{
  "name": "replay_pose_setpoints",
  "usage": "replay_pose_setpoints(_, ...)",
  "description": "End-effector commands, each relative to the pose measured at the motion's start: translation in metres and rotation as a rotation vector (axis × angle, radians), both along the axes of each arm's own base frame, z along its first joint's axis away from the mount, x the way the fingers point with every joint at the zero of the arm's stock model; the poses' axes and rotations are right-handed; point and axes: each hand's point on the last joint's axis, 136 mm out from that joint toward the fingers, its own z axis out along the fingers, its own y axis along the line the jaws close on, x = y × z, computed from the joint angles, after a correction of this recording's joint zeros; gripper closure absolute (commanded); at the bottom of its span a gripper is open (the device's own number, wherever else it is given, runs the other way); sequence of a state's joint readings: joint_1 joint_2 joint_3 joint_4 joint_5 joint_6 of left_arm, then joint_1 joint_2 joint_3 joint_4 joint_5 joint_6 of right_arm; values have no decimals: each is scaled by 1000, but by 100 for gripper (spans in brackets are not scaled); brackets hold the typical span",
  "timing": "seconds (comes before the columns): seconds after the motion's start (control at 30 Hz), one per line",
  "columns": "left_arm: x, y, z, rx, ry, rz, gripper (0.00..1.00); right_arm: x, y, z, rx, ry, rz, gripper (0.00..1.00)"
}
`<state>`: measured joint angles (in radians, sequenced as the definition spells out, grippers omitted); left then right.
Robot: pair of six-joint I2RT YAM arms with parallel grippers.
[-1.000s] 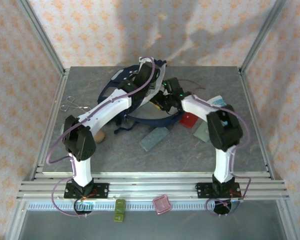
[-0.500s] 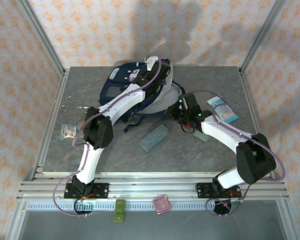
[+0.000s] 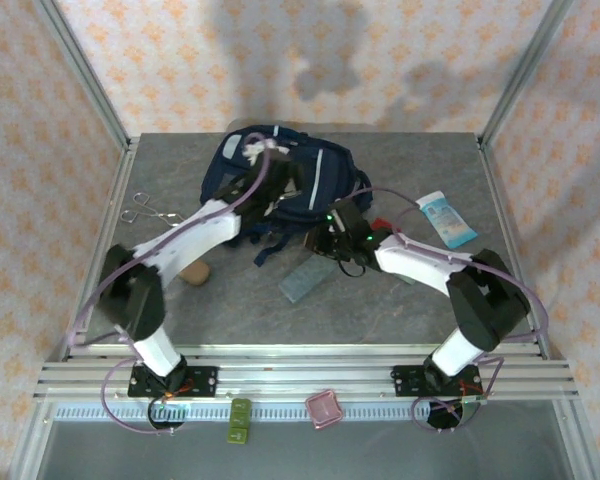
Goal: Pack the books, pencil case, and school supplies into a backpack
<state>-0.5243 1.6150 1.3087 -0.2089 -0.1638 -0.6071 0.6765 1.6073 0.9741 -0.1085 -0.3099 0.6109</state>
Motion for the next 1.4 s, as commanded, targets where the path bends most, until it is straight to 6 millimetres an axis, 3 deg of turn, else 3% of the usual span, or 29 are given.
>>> replay_pose_setpoints(0.0, -17, 35, -23, -109, 9, 64, 23, 13, 16, 16, 18, -74, 24, 65)
replay_pose_setpoints(0.13, -45, 68, -79, -209, 96, 124, 17, 12, 22, 10, 26, -59, 37, 64)
replay_pose_setpoints(0.23, -54, 75, -109, -222, 143, 153, 16, 9, 23, 12, 32, -60, 41, 61)
replay_pose_setpoints(0.43, -42, 83, -143, -194, 167, 209, 16, 4, 24, 16, 42, -68, 45, 59)
replay_pose_setpoints(0.57, -30, 86, -154, -197, 164, 225, 21, -2, 26, 14, 43, -66, 53, 59)
replay_pose_setpoints(0.7, -17, 80, -151, -221, 138, 204, 38, -8, 34, 8, 41, -58, 72, 59)
replay_pose_setpoints(0.83, -7, 74, -149, -250, 142, 175, 85, -9, 44, 1, 40, -49, 94, 59)
replay_pose_setpoints(0.9, -6, 69, -146, -259, 151, 147, 100, -8, 50, 0, 40, -55, 104, 59)
replay_pose_setpoints(1.2, -16, 58, -106, -337, 97, 76, 100, 5, 70, -6, 43, -75, 133, 59)
replay_pose_setpoints(1.37, -18, 40, -81, -435, 85, -1, 100, 19, 81, 0, 49, -136, 126, 57)
